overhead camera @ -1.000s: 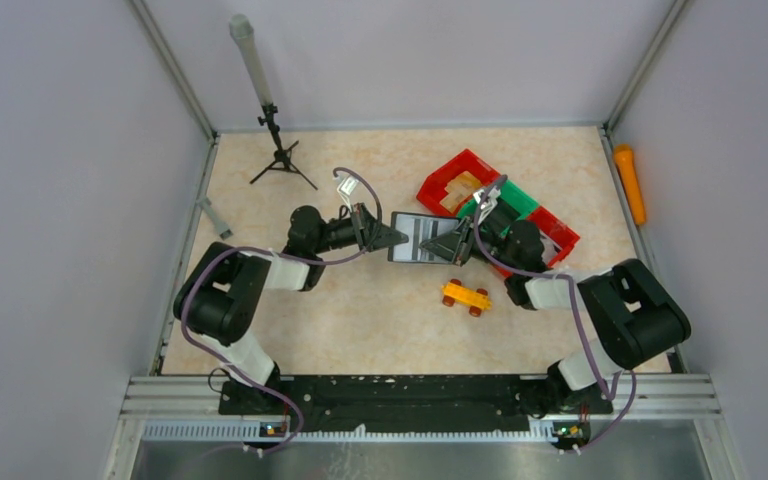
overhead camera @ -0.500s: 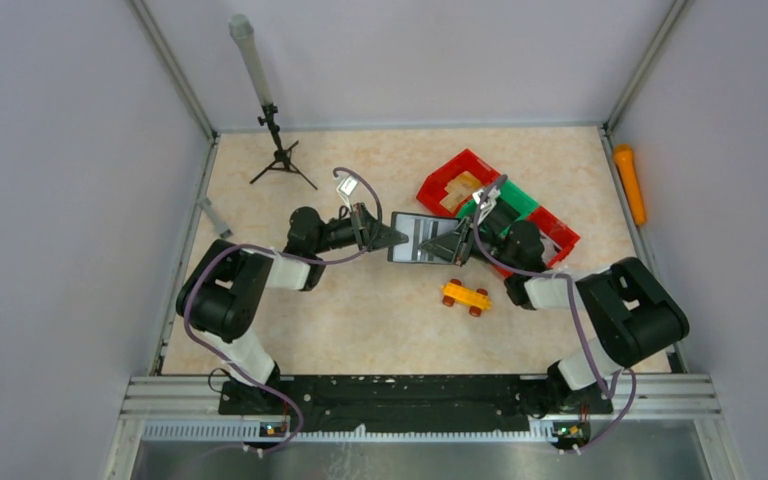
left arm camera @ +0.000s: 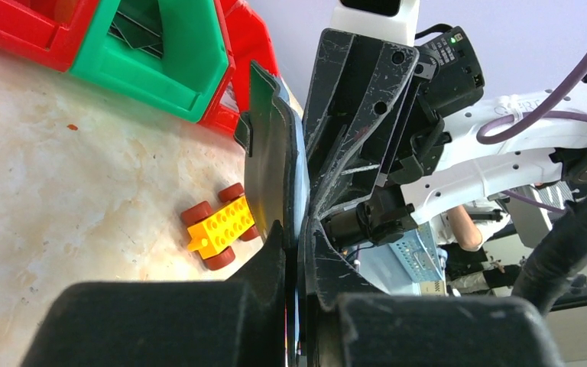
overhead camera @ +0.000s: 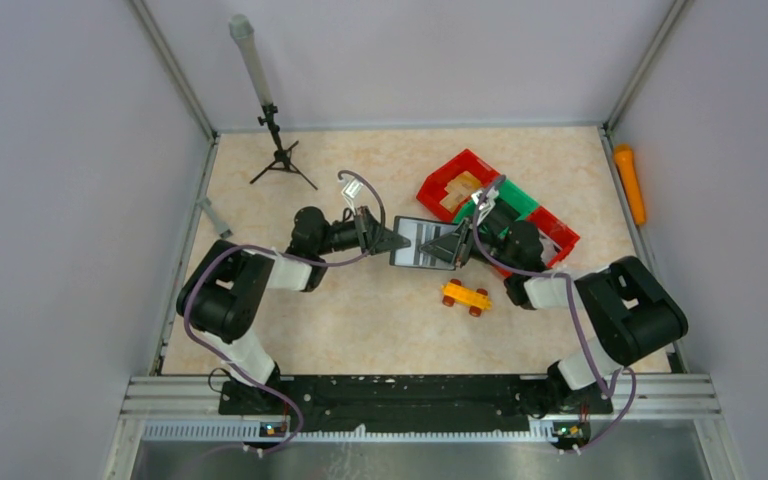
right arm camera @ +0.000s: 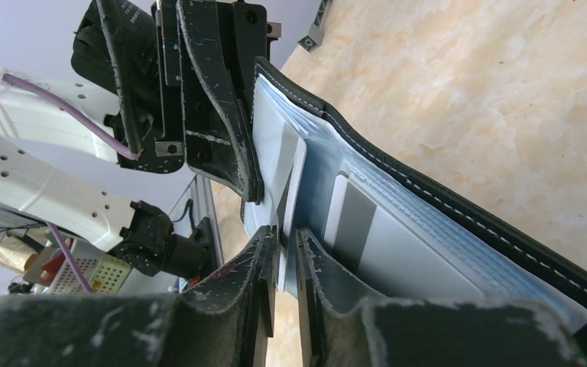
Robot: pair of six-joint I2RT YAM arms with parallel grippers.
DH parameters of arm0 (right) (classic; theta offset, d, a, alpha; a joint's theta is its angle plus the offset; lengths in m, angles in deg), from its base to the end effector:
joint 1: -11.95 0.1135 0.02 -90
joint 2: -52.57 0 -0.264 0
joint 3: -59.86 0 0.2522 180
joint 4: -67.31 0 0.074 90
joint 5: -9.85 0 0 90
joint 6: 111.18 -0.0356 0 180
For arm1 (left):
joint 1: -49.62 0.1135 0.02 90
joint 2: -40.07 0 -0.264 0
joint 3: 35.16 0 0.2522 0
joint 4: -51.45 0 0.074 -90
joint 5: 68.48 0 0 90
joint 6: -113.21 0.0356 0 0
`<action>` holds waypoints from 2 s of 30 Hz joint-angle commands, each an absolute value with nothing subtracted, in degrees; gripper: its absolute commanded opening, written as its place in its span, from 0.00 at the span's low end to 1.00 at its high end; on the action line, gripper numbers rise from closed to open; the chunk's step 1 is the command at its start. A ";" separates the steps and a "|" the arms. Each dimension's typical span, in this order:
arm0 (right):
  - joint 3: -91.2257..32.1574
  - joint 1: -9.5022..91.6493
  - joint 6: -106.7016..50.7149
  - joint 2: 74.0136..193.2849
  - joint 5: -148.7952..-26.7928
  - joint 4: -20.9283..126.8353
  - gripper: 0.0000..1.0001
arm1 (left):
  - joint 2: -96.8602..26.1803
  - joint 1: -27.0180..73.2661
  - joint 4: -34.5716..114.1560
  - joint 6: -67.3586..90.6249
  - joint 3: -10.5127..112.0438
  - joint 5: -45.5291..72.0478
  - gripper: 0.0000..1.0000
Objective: Take the credit cards out of the card holder
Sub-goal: Remove the credit card from the card holder.
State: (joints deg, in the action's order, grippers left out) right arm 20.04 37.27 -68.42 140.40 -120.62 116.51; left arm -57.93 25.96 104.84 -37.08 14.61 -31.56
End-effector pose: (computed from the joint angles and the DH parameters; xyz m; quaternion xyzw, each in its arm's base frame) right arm 0.2430 0.1405 0.1920 -0.1178 0.6915 0.5917 0.3972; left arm 0.2814 -0.1544 0.1954 0.1235 0.6766 -0.6658 0.2894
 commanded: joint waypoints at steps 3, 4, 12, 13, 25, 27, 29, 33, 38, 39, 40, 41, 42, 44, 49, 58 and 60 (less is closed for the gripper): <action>18.06 37.52 -67.94 140.89 -120.32 118.79 0.07 | -55.15 24.67 105.80 -35.32 16.69 -33.74 0.09; 18.05 37.54 -67.96 140.90 -120.24 118.78 0.03 | -55.11 24.67 105.74 -35.32 16.73 -33.76 0.13; 17.87 37.45 -66.96 140.21 -118.69 116.07 0.00 | -54.62 25.59 106.60 -36.09 15.85 -33.10 0.35; 17.84 37.46 -66.83 140.10 -118.45 115.71 0.00 | -54.60 25.91 107.39 -36.56 15.59 -32.94 0.36; 17.56 37.08 -67.21 140.80 -118.62 115.13 0.00 | -56.33 27.74 114.06 -40.82 14.41 -33.55 0.00; 17.57 37.08 -67.23 140.79 -118.63 115.29 0.00 | -55.77 27.80 110.99 -39.02 14.66 -33.10 0.00; 17.55 37.08 -67.22 140.81 -118.65 115.24 0.00 | -55.27 27.79 108.29 -37.57 14.92 -32.70 0.00; 17.52 37.08 -67.36 140.90 -118.89 115.55 0.00 | -54.90 27.73 106.20 -36.45 15.24 -32.64 0.31; 17.48 37.09 -67.65 141.16 -119.18 116.05 0.00 | -54.55 27.41 100.23 -33.41 16.15 -31.70 0.29; 17.58 37.08 -67.70 141.14 -119.13 116.07 0.00 | -54.44 27.41 98.98 -32.79 16.37 -31.52 0.23; 17.56 37.09 -67.75 141.12 -119.07 116.05 0.00 | -54.34 27.43 98.01 -32.28 16.46 -31.30 0.17; 17.62 37.11 -67.68 141.04 -119.01 116.01 0.00 | -54.25 27.40 97.38 -31.98 16.52 -31.10 0.08; 17.55 37.11 -67.74 141.03 -118.94 115.95 0.00 | -54.14 27.42 97.15 -31.82 16.54 -30.98 0.02; 17.57 37.06 -67.70 141.05 -118.62 115.57 0.00 | -54.15 27.52 97.21 -31.99 16.45 -30.87 0.00; 17.91 36.56 -67.92 141.15 -118.15 115.48 0.00 | -55.21 27.73 103.74 -36.17 15.78 -32.33 0.00; 18.38 35.50 -68.45 141.16 -117.05 114.94 0.00 | -55.64 28.99 105.09 -37.41 15.44 -32.54 0.00; 18.37 35.52 -68.46 141.31 -117.36 115.05 0.00 | -55.50 29.01 104.93 -37.18 15.37 -32.45 0.00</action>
State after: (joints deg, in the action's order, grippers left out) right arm 19.66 36.63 -69.03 140.64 -119.16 113.54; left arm -56.62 28.21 99.55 -36.66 14.85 -31.56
